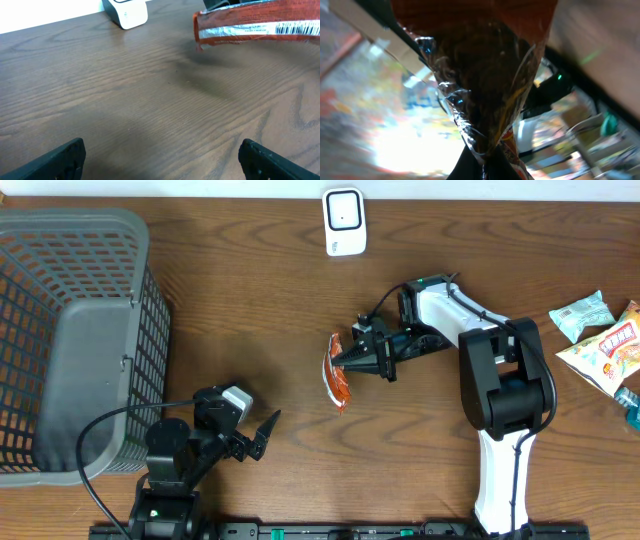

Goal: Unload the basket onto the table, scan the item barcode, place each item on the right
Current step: 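Carry the chocolate bar up to the scanner with the right gripper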

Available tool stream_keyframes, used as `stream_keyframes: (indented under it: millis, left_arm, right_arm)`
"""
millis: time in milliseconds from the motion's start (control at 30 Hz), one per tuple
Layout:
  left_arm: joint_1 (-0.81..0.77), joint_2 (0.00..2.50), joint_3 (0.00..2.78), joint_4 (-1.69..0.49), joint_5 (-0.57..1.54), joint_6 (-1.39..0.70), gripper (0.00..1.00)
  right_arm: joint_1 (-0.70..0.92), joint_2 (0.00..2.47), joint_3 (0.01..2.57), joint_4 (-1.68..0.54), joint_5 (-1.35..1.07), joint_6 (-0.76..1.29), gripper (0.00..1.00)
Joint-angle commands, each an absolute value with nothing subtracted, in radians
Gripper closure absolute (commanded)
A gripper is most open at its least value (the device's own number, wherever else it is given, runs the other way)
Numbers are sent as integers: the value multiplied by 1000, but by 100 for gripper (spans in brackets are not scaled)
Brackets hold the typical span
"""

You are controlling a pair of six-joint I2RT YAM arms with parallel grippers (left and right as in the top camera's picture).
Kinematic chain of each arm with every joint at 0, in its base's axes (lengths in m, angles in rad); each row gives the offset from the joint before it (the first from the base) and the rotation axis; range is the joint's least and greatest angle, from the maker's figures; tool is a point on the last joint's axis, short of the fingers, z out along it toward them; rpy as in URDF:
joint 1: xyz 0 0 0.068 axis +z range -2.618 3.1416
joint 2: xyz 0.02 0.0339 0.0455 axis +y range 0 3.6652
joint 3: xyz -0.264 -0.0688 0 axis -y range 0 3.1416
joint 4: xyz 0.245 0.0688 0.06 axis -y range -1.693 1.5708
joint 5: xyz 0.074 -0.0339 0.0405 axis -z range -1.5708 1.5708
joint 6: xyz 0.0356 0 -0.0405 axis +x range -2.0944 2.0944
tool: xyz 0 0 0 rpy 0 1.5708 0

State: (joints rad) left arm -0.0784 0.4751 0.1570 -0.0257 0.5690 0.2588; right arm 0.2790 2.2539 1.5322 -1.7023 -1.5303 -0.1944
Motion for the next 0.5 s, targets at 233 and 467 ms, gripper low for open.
stream_keyframes:
  millis: [233, 467]
  left_arm:
    - [-75, 471, 154, -23, 564, 250, 2]
    - [-75, 471, 154, -23, 564, 250, 2]
  right_arm:
    - [255, 2225, 1544, -1702, -1502, 2, 99]
    - [202, 2220, 1544, -1702, -1350, -141, 99]
